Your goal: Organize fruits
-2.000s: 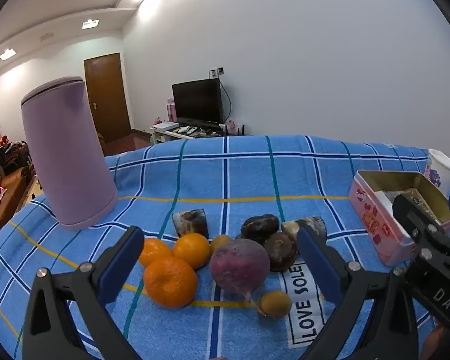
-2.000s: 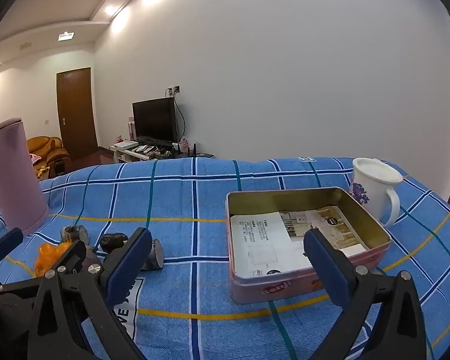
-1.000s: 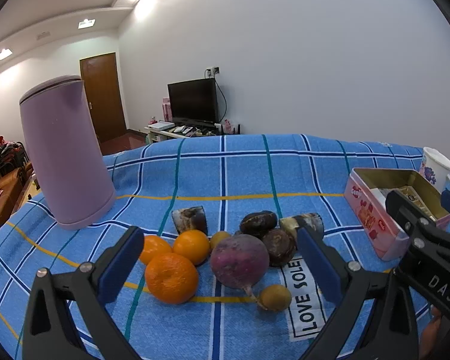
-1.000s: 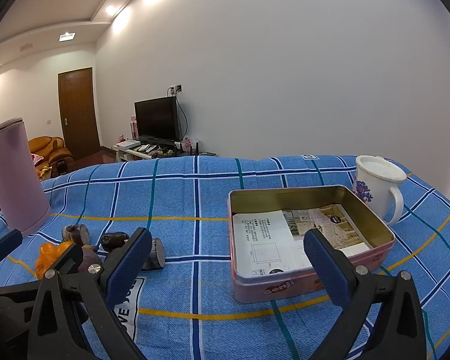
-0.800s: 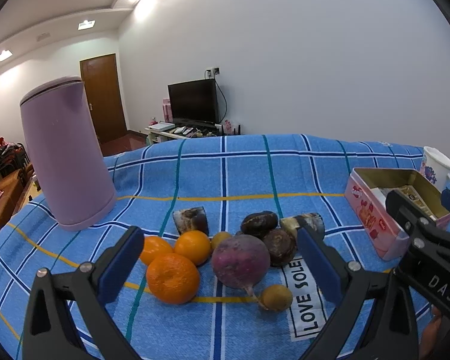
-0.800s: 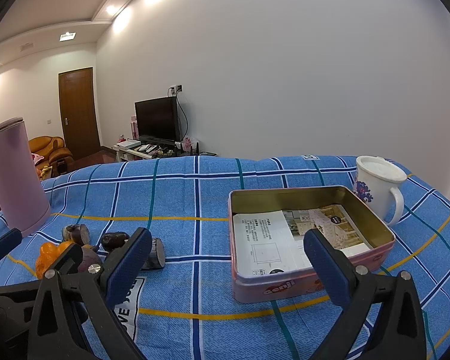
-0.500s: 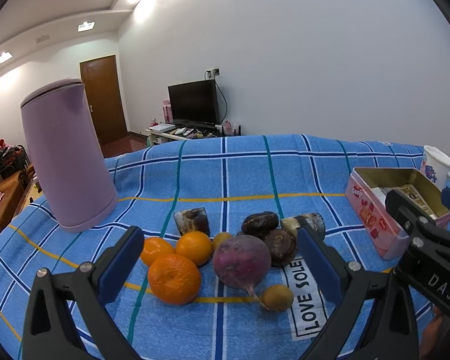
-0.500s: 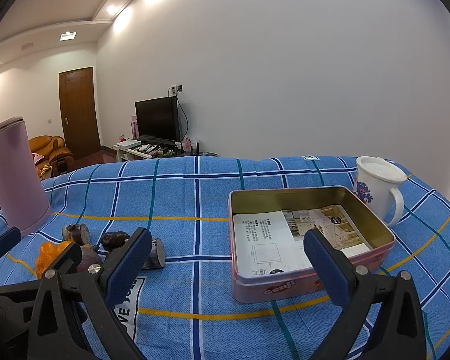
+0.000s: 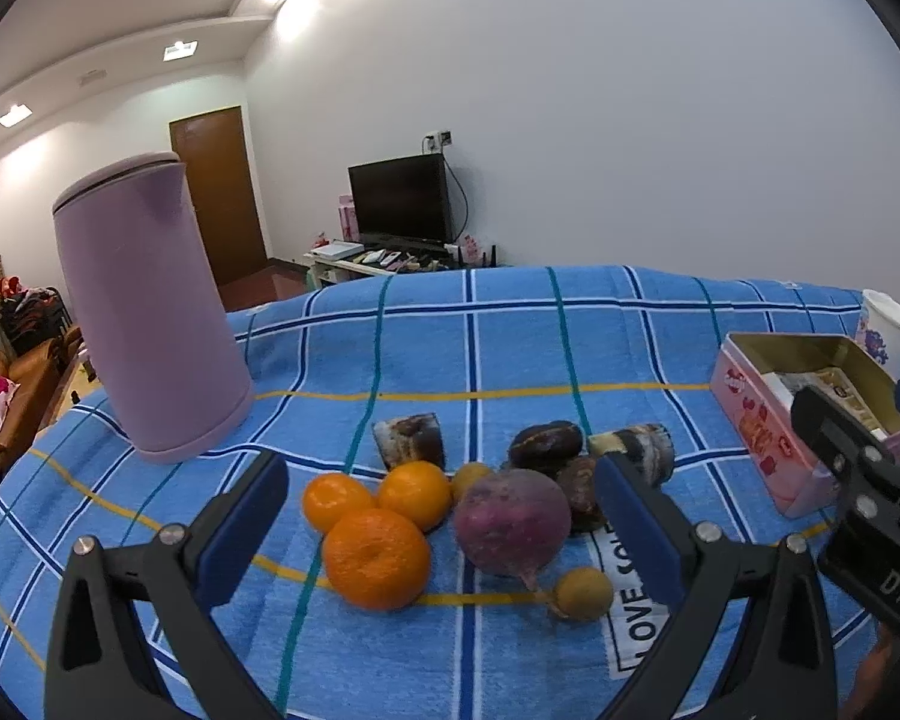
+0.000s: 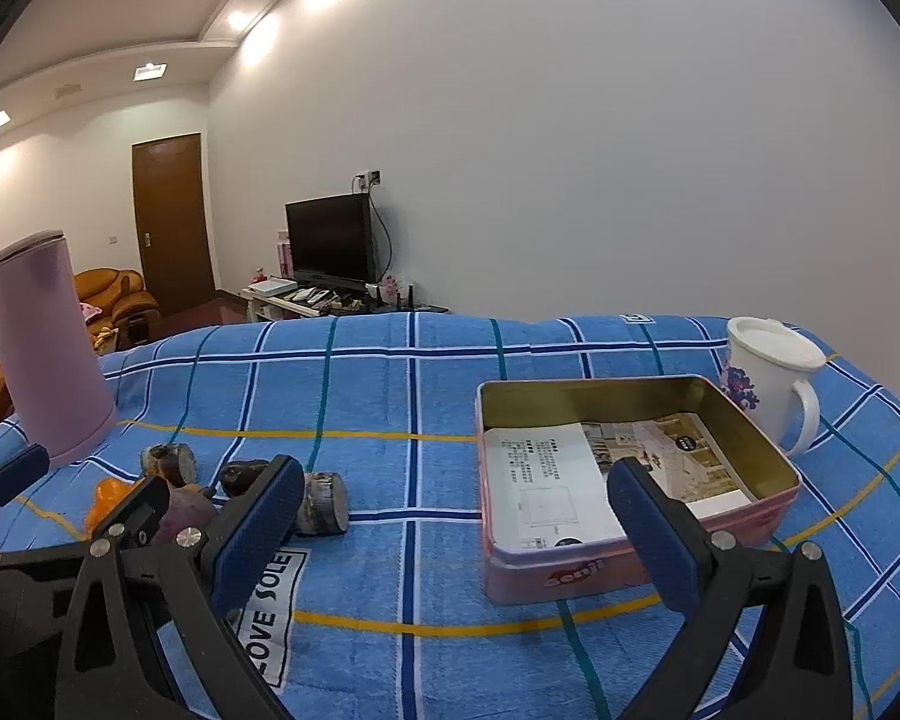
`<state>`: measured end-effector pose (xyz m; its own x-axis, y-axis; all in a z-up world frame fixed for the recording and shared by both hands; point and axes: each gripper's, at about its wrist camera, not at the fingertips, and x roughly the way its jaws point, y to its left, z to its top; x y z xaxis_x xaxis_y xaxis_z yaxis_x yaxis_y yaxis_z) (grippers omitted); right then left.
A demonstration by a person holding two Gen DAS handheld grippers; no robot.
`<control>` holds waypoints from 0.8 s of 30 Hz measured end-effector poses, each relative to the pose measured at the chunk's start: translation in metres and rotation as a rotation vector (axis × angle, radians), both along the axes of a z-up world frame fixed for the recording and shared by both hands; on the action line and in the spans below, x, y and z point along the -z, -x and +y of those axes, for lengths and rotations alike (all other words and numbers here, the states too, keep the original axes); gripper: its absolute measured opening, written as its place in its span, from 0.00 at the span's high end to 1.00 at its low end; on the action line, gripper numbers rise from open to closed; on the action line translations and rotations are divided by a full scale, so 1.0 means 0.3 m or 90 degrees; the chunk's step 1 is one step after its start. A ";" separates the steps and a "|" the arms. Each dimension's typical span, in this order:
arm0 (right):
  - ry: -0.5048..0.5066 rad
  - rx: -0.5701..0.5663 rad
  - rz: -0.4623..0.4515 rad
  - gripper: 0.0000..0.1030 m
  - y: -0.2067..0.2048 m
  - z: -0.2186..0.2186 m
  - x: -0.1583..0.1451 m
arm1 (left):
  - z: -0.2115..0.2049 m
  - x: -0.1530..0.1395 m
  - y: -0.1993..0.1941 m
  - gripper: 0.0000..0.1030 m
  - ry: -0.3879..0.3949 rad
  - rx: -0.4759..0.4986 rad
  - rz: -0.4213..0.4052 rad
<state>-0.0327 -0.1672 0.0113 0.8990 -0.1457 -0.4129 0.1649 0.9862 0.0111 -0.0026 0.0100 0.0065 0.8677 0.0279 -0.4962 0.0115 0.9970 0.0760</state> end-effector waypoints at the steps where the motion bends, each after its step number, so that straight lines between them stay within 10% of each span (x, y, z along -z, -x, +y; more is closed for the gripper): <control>1: -0.001 -0.004 0.001 0.01 0.000 0.002 -0.001 | 0.005 -0.001 -0.002 0.00 0.002 -0.001 0.001; 9: 0.002 -0.068 0.013 0.14 0.003 0.050 0.000 | 0.130 -0.032 -0.052 0.00 -0.039 -0.045 0.005; 24: -0.093 -0.303 0.211 0.49 -0.108 0.207 0.124 | 0.375 0.001 -0.119 0.00 0.004 -0.121 0.071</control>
<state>-0.0003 -0.1051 -0.0260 0.6709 0.3214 -0.6683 -0.2773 0.9445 0.1759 0.0330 0.1224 0.0063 0.7867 0.1821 -0.5898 -0.1687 0.9825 0.0784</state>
